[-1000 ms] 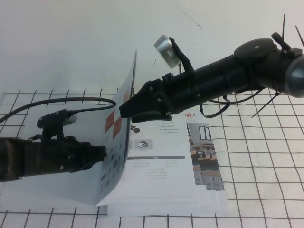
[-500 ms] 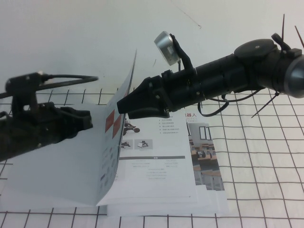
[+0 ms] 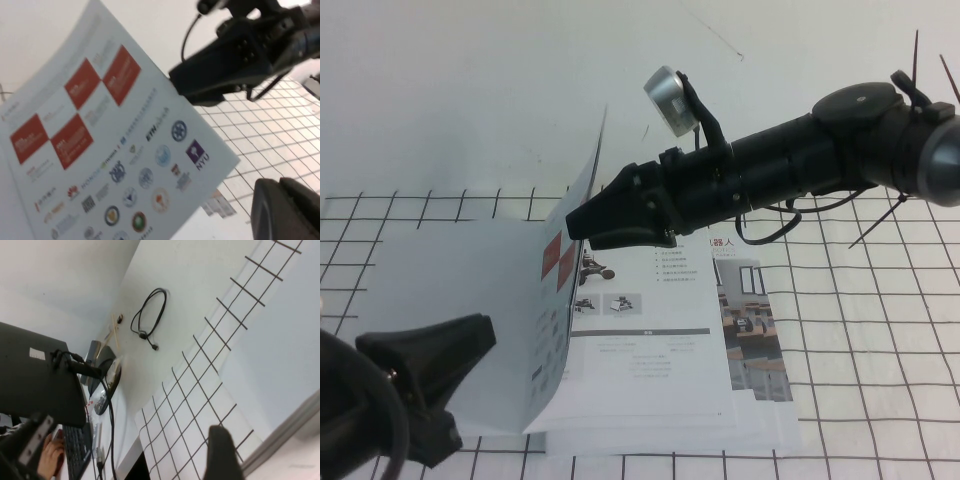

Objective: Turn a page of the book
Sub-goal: Open the closed book

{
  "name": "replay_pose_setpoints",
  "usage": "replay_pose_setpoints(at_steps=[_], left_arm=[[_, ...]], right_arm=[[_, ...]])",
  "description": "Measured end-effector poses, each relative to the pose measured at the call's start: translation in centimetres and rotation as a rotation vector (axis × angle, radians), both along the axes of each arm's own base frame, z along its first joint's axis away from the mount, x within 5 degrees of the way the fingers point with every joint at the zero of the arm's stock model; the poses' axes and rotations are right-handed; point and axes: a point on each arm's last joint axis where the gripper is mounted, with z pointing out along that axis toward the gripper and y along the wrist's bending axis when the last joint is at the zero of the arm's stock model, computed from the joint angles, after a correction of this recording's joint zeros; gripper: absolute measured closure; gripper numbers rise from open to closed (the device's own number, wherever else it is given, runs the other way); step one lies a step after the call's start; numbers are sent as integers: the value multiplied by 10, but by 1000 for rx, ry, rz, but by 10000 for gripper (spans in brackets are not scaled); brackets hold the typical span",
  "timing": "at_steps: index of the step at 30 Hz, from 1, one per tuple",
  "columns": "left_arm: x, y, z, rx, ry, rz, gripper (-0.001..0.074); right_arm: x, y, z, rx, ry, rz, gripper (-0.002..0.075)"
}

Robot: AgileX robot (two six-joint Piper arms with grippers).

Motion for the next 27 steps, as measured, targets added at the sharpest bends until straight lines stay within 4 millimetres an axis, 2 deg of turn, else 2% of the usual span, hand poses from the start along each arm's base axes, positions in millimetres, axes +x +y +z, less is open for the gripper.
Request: replay_pose_setpoints(at_steps=[10,16,20,24,27], left_arm=[[-5,-15,-14,-9,113,-222,738],[10,-19,-29,-29,202,-250,738],[18,-33,-38,-63,239,-303,738],[18,-52,-48,36,235,-324,738],[21,-62,-54,145,236,-251,738]], right_arm=[[0,0,0,0,0,0,312],[1,1,0,-4,-6,-15,312],[-1,8,0,-3,-22,-20,312],[-2,11,0,0,-27,-25,313],[-2,11,0,5,-28,-28,313]])
